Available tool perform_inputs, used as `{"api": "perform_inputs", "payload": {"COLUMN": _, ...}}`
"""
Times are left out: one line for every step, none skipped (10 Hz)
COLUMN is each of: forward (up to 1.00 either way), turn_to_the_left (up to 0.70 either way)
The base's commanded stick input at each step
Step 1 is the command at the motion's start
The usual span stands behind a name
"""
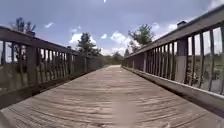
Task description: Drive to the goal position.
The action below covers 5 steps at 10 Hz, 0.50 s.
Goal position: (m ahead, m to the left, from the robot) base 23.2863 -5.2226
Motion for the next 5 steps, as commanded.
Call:
{"api": "perform_inputs", "payload": {"forward": 0.50, "turn_to_the_left": 0.01}}
{"api": "perform_inputs", "payload": {"forward": 0.50, "turn_to_the_left": 0.01}}
{"api": "perform_inputs", "payload": {"forward": 0.50, "turn_to_the_left": 0.01}}
{"api": "perform_inputs", "payload": {"forward": 0.50, "turn_to_the_left": 0.01}}
{"api": "perform_inputs", "payload": {"forward": 0.50, "turn_to_the_left": 0.01}}
